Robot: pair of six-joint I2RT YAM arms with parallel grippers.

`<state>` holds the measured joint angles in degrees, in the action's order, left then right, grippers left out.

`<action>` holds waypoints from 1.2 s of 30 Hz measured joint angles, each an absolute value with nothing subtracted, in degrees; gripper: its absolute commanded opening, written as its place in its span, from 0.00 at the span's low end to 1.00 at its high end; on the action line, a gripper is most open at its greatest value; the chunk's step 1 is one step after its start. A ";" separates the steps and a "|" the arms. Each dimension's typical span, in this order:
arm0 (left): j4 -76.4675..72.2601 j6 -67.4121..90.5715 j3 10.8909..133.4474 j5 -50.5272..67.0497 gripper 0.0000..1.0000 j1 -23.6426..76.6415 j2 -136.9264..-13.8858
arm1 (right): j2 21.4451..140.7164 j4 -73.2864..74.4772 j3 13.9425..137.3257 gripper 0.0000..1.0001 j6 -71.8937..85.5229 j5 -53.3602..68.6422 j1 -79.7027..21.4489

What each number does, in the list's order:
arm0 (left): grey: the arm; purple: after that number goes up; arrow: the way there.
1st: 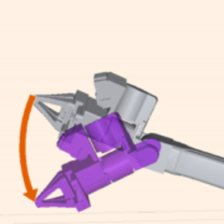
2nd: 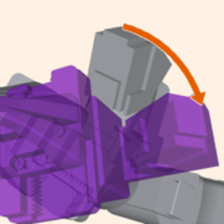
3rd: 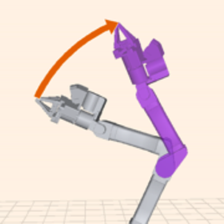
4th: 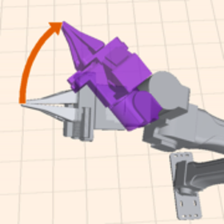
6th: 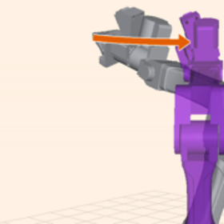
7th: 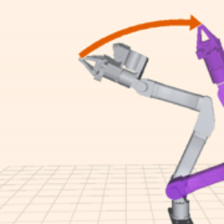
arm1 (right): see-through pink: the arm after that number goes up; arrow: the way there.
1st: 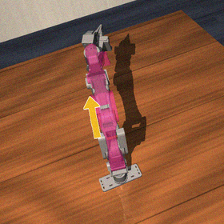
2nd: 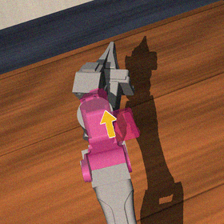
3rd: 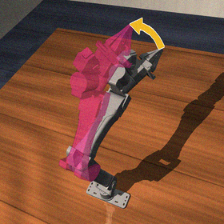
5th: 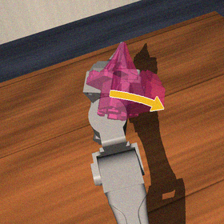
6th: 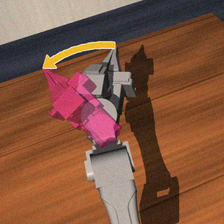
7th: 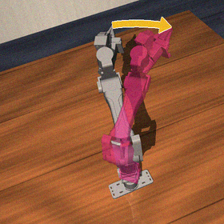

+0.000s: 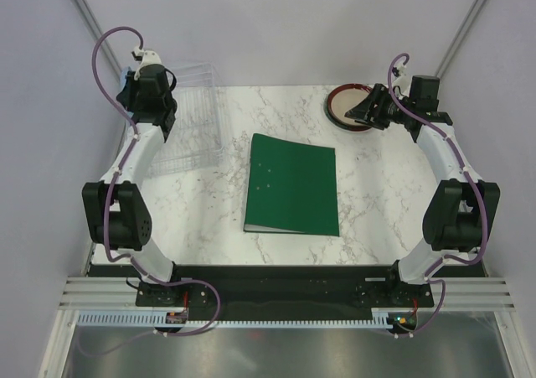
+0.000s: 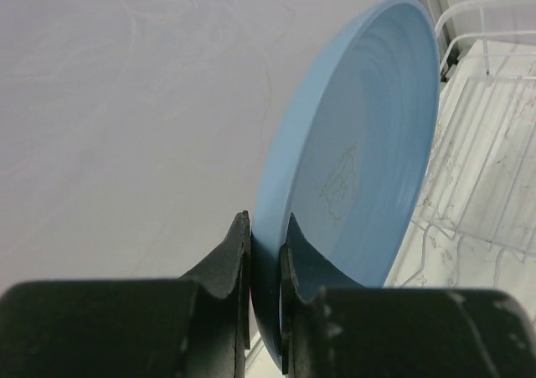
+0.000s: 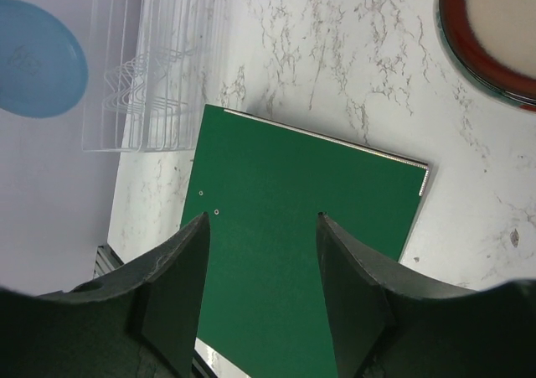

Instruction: Unload the plates from the dish rack

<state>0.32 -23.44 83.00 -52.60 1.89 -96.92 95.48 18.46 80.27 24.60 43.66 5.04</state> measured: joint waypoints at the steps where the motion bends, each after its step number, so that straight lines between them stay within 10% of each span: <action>1: -0.12 -23.92 83.00 -52.80 0.02 2.31 -96.20 | 95.48 18.44 80.27 0.61 24.60 43.77 5.02; 10: 12.58 -14.68 83.18 -46.68 0.02 11.33 -82.13 | 94.37 17.43 80.27 0.62 25.21 44.97 3.49; 19: 24.45 11.03 78.08 -15.94 0.02 12.88 -60.90 | 86.83 11.77 74.11 0.64 27.88 46.41 -2.20; 36: 18.63 32.42 62.87 9.74 0.02 15.03 -61.34 | 83.94 5.74 71.68 0.66 32.36 46.04 -14.35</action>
